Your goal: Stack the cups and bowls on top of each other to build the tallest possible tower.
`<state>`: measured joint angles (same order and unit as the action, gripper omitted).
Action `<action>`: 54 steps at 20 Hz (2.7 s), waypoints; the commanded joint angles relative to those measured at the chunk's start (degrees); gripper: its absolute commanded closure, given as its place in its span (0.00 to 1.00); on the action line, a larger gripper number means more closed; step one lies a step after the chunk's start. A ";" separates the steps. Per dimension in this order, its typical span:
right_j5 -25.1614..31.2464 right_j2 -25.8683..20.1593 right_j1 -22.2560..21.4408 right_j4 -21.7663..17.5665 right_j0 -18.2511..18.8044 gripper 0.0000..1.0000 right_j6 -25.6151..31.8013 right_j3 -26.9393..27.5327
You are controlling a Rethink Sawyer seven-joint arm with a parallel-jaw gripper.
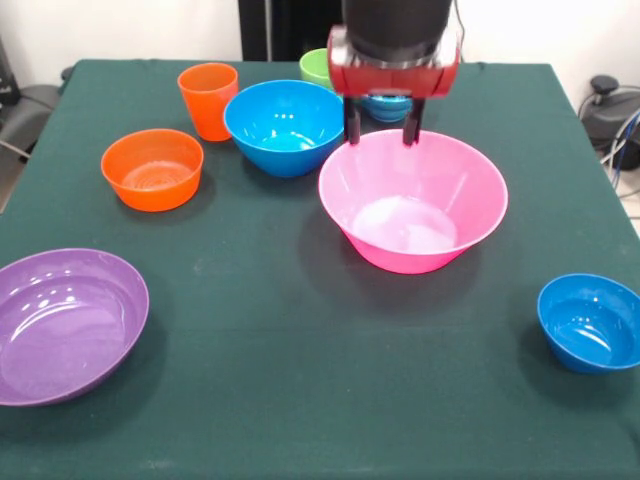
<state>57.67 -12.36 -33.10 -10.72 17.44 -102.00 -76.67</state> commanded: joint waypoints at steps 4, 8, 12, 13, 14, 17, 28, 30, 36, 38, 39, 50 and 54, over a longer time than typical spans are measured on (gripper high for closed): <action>-4.77 -7.29 0.56 3.58 4.19 0.00 3.87 -8.08; -8.14 -10.05 2.83 5.41 6.75 0.00 5.55 -9.75; -8.97 -10.27 3.57 3.87 7.20 0.00 6.01 -9.48; -9.18 -10.34 3.67 3.67 7.32 0.00 5.78 -9.57; -9.19 -10.45 3.83 3.44 7.40 0.00 5.81 -9.36; -9.12 -10.74 4.02 3.02 7.57 0.00 5.61 -9.17; -18.44 -6.53 4.77 -6.88 3.71 0.00 3.69 -5.83; -15.52 -7.63 4.17 -5.74 4.54 0.00 4.24 -6.08; -10.24 -10.53 4.86 -4.82 7.29 0.00 9.67 -4.32; -9.33 -11.38 6.03 -4.54 8.29 0.00 10.91 -3.59; -9.05 -11.66 6.25 -4.44 8.64 0.00 11.11 -3.58; -7.36 -15.62 7.23 -2.87 12.39 0.00 10.79 -5.15; -7.36 -16.17 7.53 -3.56 12.77 0.00 10.60 -5.03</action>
<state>44.30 -23.69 -28.53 -12.57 30.08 -102.00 -81.60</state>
